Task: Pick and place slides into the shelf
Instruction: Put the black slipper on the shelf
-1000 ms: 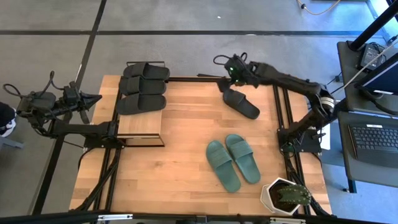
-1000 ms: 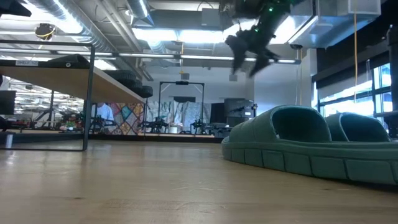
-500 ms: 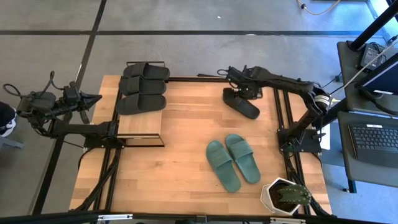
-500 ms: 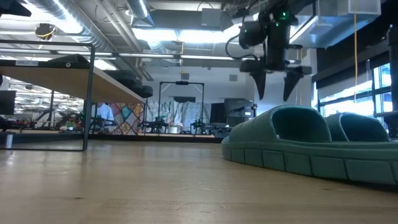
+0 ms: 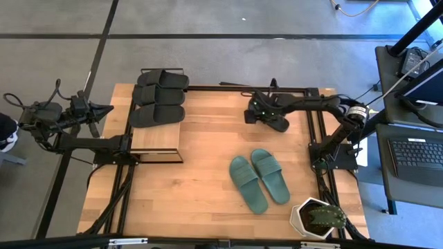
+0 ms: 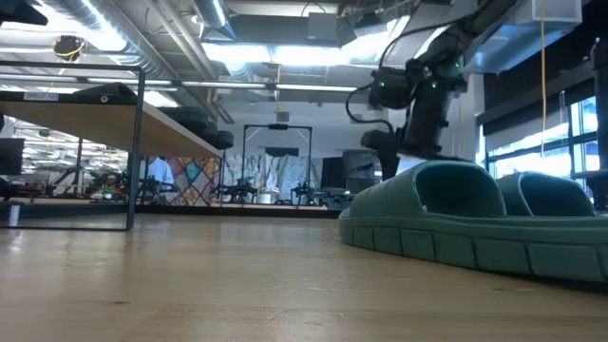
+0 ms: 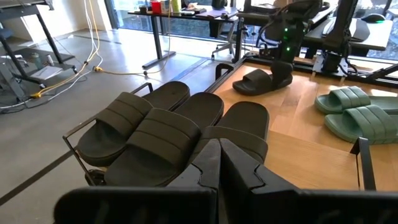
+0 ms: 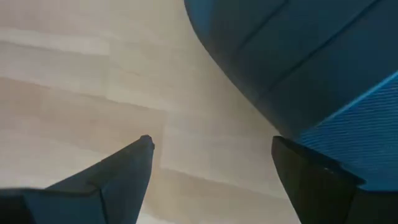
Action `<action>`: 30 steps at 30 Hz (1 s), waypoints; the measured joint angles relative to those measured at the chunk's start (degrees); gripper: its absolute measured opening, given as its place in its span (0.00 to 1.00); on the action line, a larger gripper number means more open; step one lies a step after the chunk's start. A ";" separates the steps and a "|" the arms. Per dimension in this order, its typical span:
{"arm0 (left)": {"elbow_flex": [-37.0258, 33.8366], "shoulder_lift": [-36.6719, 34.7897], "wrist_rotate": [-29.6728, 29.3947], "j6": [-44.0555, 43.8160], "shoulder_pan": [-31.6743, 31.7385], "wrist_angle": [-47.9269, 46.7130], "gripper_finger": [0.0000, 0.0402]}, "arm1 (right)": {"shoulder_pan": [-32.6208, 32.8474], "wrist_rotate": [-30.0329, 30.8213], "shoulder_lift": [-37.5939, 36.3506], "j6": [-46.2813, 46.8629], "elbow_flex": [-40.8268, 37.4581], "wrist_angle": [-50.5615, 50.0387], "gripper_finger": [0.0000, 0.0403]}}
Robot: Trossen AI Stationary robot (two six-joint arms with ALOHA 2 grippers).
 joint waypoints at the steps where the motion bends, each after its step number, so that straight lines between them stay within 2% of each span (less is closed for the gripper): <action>1: 0.00 0.00 0.00 0.00 0.00 0.00 0.00 | 0.00 0.23 0.00 0.04 -0.53 0.08 0.81; 7: 0.00 0.00 0.00 0.02 0.00 0.00 0.00 | 0.00 -1.58 0.00 0.96 -1.43 -3.16 0.81; 11: 0.00 0.00 0.00 0.02 0.00 0.00 0.00 | 0.02 0.14 0.00 -0.19 -1.43 -3.23 0.81; 26: 0.00 0.00 -0.02 0.07 0.01 0.00 0.00 | -0.07 0.66 0.00 -1.99 -1.43 -3.08 0.81; 30: 0.00 0.00 -0.02 0.07 0.00 0.00 0.00 | -0.02 2.45 0.00 -4.96 -1.43 -2.90 0.81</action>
